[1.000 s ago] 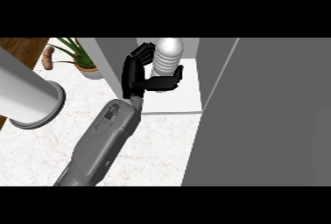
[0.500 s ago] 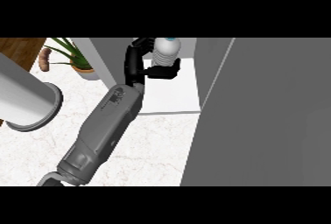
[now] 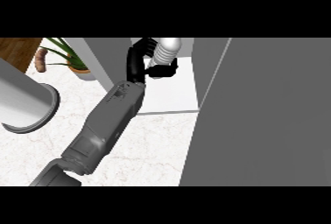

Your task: Pick up the bottled water, place it into the cabinet and close the cabinet

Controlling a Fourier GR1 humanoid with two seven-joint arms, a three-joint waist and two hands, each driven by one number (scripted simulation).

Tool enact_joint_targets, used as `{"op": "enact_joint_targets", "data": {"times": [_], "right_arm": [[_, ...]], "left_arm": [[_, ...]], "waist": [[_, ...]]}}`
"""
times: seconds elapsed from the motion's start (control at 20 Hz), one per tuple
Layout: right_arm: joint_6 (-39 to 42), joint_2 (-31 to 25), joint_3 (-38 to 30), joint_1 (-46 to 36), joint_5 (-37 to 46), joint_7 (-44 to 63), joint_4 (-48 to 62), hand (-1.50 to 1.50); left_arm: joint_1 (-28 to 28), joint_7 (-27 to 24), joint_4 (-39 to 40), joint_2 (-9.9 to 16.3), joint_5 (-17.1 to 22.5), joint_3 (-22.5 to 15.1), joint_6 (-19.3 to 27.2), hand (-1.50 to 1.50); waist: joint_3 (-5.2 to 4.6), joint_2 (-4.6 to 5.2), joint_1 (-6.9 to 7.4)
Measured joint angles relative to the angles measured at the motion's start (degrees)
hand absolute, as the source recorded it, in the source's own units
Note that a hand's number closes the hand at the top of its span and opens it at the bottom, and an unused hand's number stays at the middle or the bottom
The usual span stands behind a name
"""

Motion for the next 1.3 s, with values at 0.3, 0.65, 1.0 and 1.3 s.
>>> {"op": "enact_joint_targets", "data": {"times": [0.3, 0.65, 1.0, 1.3], "right_arm": [[0.05, -0.37, 0.17, 0.38, -0.47, -1.40, 0.10, -1.50], [0.43, -1.11, -0.40, -0.30, -0.95, -1.55, 0.12, -1.50], [0.46, -1.87, 0.22, 0.69, -1.31, -3.83, 0.21, -1.50], [0.55, -2.39, -0.07, 0.54, -1.69, -4.23, 0.29, -1.50]], "left_arm": [[-0.55, -4.57, 6.21, -0.07, 0.84, 2.63, -0.14, 1.50], [-2.26, -6.96, 11.86, 0.46, -0.31, 3.51, 2.42, -1.50], [-3.75, -6.12, 16.82, 0.48, -3.46, 1.71, 6.06, -1.50], [-3.18, -7.09, 17.58, -0.07, -4.22, 1.63, 8.29, -1.50]], "waist": [[-0.02, 0.26, -0.40], [-0.04, 0.52, -1.01], [-0.02, 0.69, -1.71], [-0.04, 0.78, -1.79]]}}
